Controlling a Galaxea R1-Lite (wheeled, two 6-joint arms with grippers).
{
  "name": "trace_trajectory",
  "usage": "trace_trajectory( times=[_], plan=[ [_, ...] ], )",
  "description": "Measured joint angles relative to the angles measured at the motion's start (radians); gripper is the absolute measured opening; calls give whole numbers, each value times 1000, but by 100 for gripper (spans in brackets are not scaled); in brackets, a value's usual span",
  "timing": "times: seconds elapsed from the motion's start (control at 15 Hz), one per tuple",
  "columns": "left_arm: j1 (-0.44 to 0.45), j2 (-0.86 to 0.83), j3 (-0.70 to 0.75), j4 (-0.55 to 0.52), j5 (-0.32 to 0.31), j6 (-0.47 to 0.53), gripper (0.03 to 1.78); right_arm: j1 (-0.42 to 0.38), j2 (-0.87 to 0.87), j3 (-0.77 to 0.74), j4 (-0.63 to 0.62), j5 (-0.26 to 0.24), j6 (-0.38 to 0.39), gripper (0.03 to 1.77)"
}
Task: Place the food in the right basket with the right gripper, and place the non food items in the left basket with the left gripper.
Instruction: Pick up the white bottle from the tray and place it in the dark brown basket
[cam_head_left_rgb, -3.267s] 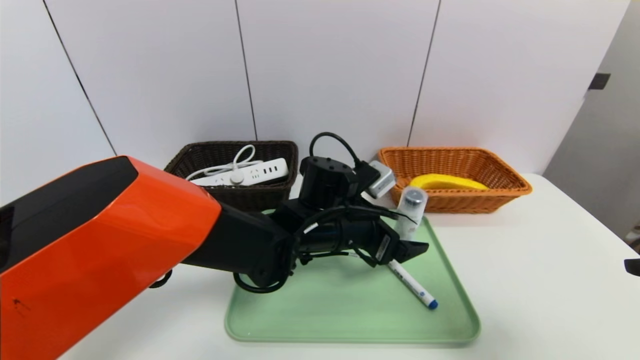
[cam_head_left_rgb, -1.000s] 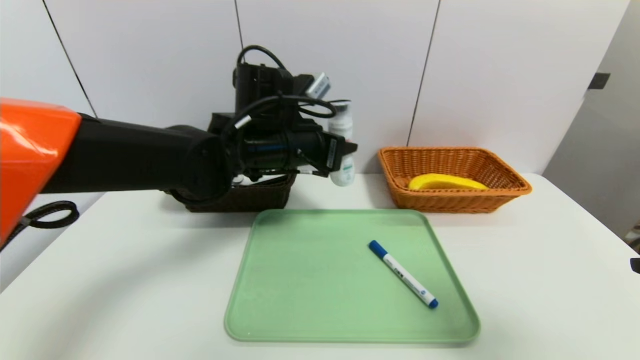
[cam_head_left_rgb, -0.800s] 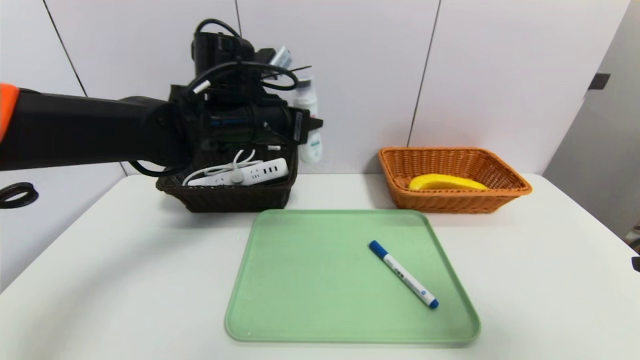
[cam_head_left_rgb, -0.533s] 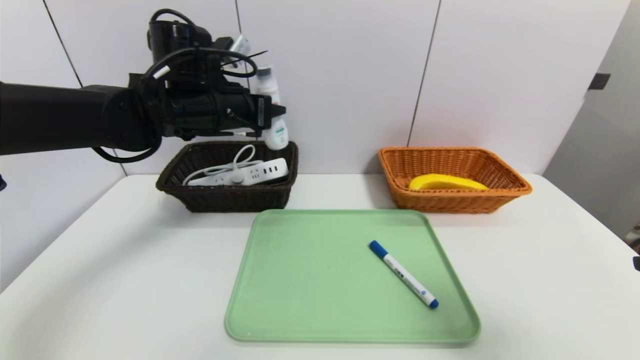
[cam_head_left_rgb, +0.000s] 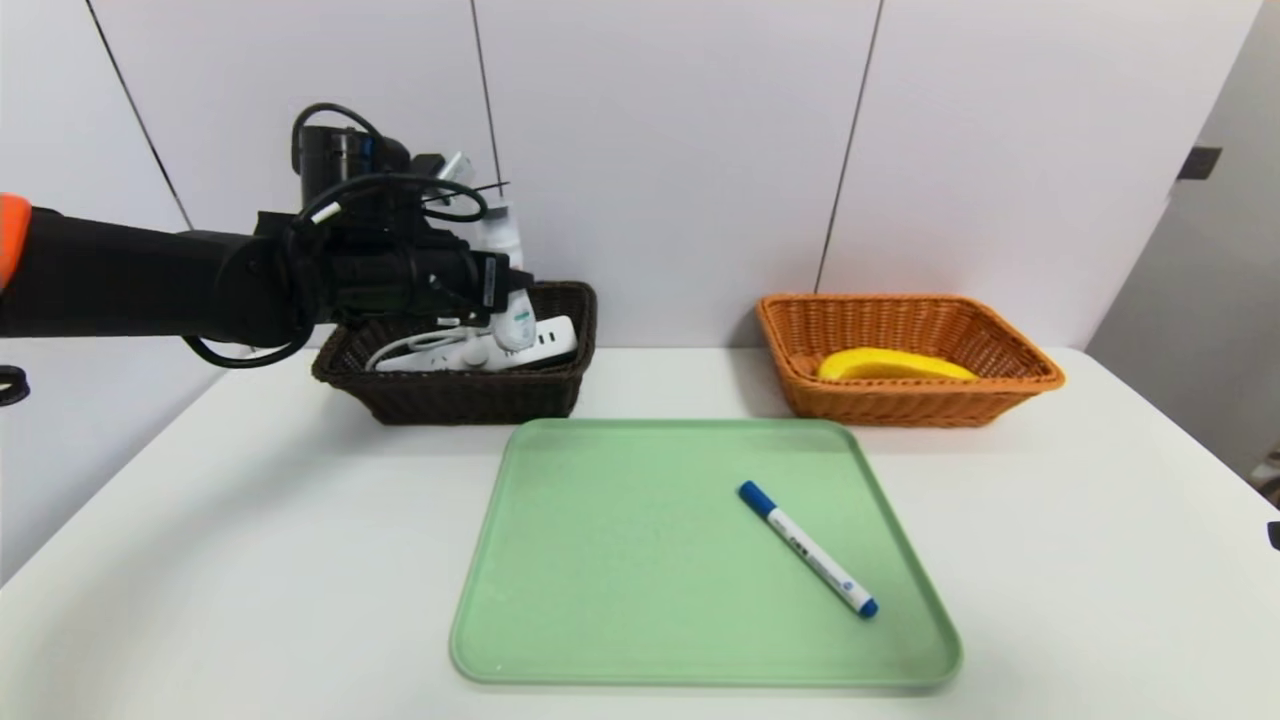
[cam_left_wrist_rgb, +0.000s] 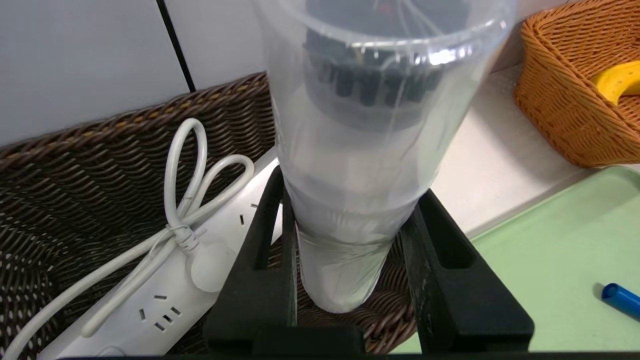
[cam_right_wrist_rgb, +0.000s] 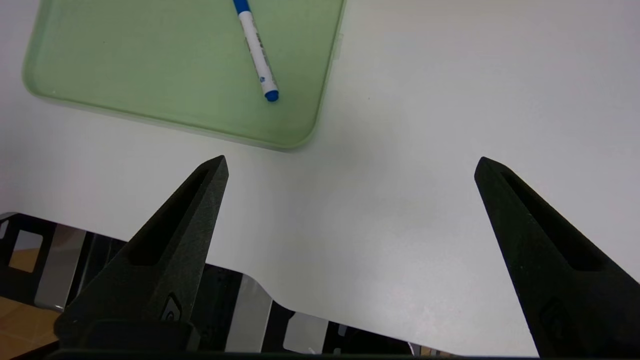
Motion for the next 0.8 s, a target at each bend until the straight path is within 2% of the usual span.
trace_trajectory(
  times=[0.13, 0.6, 0.67, 0.8],
  plan=[
    [-8, 22, 16, -61, -1, 2, 62, -3, -5, 1, 0, 0, 0, 170],
    [-10, 67, 24, -63, -20, 1, 62, -1, -9, 2, -1, 1, 1, 170],
    [-10, 73, 24, -63, -19, 1, 67, -1, -9, 2, -1, 1, 1, 170],
    [-10, 80, 22, -67, -19, 1, 91, -1, -11, 2, 0, 1, 1, 170]
  ],
)
